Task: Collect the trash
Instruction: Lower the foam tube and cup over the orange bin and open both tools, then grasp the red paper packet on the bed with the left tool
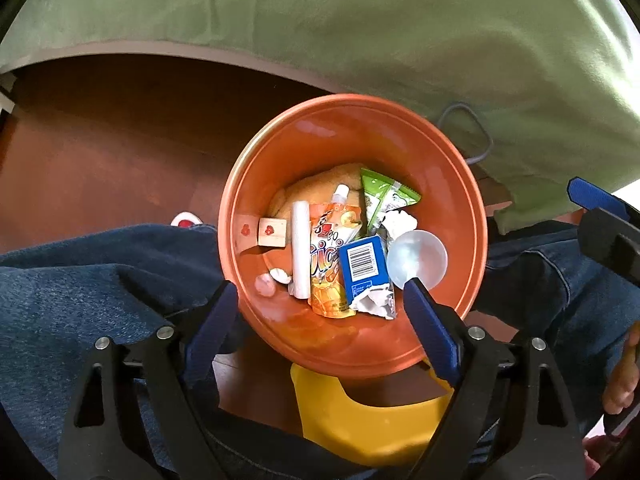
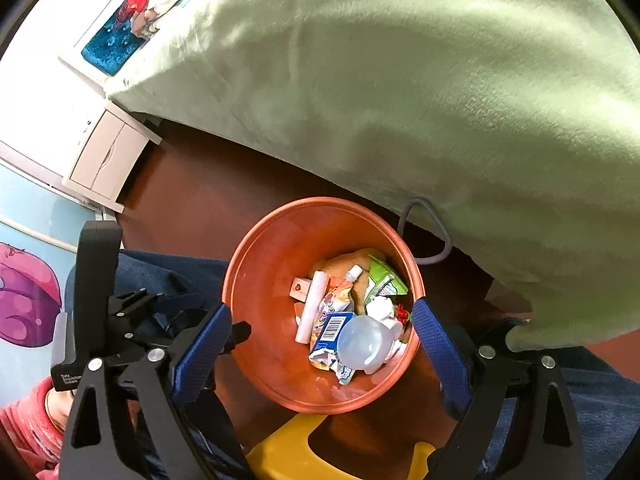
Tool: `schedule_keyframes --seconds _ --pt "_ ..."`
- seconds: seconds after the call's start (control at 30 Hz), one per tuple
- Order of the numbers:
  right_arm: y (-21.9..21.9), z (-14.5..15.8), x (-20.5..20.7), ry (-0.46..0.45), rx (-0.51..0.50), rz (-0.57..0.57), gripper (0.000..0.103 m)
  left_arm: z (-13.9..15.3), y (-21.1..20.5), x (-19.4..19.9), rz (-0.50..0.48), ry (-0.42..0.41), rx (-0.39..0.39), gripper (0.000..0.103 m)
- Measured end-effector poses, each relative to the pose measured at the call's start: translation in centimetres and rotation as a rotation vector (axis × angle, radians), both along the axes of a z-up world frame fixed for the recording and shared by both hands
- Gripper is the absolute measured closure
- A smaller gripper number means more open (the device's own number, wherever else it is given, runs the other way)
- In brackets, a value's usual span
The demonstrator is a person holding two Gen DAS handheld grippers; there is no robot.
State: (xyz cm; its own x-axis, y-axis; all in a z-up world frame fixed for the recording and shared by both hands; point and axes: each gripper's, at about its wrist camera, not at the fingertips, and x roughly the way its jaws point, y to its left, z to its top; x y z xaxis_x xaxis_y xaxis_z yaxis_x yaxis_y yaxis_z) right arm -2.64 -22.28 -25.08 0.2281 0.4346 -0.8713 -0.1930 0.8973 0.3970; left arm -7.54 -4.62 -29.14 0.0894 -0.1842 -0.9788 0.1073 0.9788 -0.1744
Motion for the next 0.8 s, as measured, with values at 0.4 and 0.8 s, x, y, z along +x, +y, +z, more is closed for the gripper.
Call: schedule_keyframes --seconds 0.4,0.8 --pt "-1.1 4.6 0.4 -0.085 0.044 -0.024 0.013 5.8 -1.5 1.0 -0.061 -0.142 0.001 0.017" --pt "-5.4 12.8 2.5 -0.316 0.104 -0.136 0.011 14.6 -3.3 5.7 -0.113 -0.365 -0.053 0.014"
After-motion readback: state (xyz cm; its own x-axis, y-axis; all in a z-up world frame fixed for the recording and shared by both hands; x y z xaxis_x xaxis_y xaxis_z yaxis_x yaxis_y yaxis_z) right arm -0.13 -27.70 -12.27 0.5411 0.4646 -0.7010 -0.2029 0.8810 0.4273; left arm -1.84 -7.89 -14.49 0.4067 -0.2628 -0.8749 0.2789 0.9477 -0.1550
